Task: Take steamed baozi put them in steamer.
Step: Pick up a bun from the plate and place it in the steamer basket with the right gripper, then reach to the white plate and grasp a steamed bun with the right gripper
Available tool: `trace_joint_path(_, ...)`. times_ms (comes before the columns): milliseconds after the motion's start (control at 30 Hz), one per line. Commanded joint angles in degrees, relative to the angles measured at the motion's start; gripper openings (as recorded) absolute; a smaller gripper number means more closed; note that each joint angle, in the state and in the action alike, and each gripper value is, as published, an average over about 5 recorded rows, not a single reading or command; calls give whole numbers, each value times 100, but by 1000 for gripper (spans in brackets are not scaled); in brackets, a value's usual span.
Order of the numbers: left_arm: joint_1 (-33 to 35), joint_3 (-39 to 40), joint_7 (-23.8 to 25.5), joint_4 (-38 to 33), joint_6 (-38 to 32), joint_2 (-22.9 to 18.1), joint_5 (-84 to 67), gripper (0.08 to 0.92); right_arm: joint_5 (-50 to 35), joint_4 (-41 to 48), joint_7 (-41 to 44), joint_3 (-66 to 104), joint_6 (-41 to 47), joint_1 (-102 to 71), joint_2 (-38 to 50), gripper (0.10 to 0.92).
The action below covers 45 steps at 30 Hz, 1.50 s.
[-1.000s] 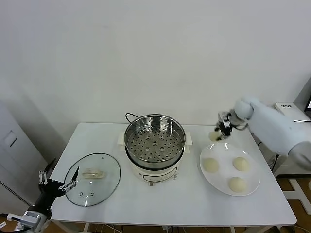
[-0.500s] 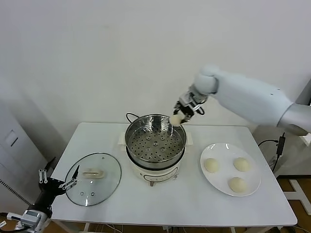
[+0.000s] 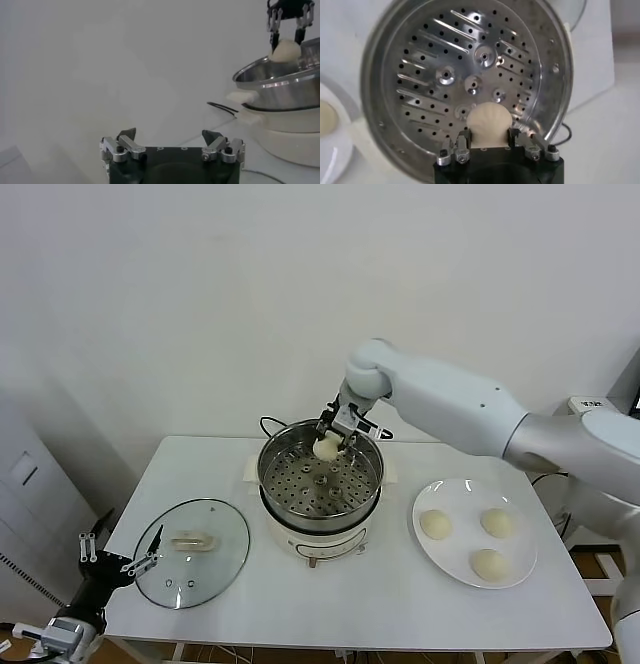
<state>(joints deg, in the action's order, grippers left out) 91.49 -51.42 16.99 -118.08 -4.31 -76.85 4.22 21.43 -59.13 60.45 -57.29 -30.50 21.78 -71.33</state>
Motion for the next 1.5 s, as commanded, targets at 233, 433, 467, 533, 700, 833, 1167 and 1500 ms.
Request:
trace_joint_path(233,-12,-1,1,81,-7,16,5,823,968,954,-28,728,-1095,-620,-464,458)
trace_joint_path(433,-43,27,1,87,-8,10,14,823,1009,925,-12,735,-1102,-589,-476,537)
trace_joint_path(467,-44,29,1,92,-14,7,16,823,1006,935,-27,743,-1104,-582,-480,563)
trace_joint_path(533,-43,34,0,109,-29,-2,23,823,961,982,-55,792,-1108,-564,-499,623)
trace_joint_path(700,-23,37,1,123,-62,-16,35,823,377,1055,44,994,-965,-285,-515,764)
trace_joint_path(833,-28,40,0,86,-56,-8,29,823,-1109,998,191,667,-140,454,-273,817)
trace_joint_path(1167,-88,173,-6,-30,-3,-46,53,823,-5476,923,612,-2427,3530,2222,1437,823)
trace_joint_path(1500,-150,342,-46,-136,-42,-112,50,823,-4461,-570,244,-1733,4140,477,3065,823)
